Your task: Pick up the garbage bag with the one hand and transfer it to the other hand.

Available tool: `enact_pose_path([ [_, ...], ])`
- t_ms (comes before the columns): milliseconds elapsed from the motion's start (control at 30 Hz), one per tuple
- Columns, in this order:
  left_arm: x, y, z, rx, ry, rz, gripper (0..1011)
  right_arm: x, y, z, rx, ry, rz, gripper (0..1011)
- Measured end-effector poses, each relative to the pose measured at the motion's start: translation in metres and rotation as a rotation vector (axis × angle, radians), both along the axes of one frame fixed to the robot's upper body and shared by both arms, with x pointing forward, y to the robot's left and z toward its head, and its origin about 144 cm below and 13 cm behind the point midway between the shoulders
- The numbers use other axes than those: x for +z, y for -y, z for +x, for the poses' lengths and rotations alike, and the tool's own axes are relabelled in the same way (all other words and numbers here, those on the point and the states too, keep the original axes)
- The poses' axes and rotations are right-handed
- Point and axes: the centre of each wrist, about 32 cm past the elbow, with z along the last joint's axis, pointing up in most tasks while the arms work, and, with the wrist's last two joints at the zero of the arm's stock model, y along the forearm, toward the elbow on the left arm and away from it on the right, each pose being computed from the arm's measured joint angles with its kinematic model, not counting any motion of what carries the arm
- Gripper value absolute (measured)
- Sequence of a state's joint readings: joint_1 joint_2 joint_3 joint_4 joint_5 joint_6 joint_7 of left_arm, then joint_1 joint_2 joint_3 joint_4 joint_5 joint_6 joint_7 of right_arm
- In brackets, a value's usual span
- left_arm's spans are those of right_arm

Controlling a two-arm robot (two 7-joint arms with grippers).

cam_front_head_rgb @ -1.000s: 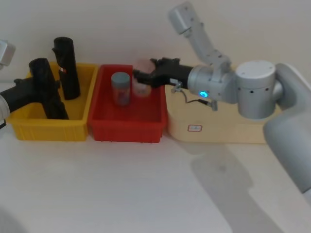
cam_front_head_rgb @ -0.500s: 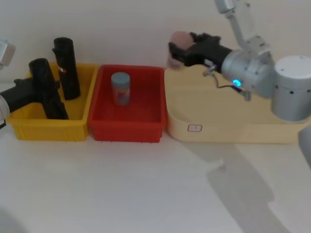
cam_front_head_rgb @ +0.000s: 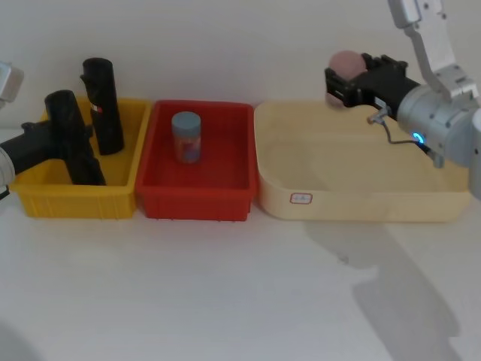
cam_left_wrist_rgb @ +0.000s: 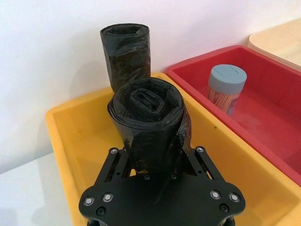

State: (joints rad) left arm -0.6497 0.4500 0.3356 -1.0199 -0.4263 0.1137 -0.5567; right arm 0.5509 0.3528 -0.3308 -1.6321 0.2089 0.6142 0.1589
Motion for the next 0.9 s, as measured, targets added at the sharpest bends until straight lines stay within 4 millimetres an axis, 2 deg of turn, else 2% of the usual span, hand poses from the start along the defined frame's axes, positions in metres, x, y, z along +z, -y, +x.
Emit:
enact_pose_path([
  [467,0.0,0.0,0.0,0.0,0.0,0.0,396,-0.013,0.011,0.001,0.016,-0.119,-0.087,647],
  [600,0.0,0.0,0.0,0.0,0.0,0.0,396,-0.019,0.01,0.005,0.048,-0.156,-0.101,764],
  [633,0.0,0.0,0.0,0.0,0.0,0.0,396,-0.019,0.01,0.005,0.048,-0.156,-0.101,764],
  [833,0.0,0.0,0.0,0.0,0.0,0.0,396,-0.025,0.009,0.008,0.076,-0.192,-0.114,956],
  [900,0.0,0.0,0.0,0.0,0.0,0.0,396,-0.025,0.009,0.009,0.081,-0.197,-0.116,984],
])
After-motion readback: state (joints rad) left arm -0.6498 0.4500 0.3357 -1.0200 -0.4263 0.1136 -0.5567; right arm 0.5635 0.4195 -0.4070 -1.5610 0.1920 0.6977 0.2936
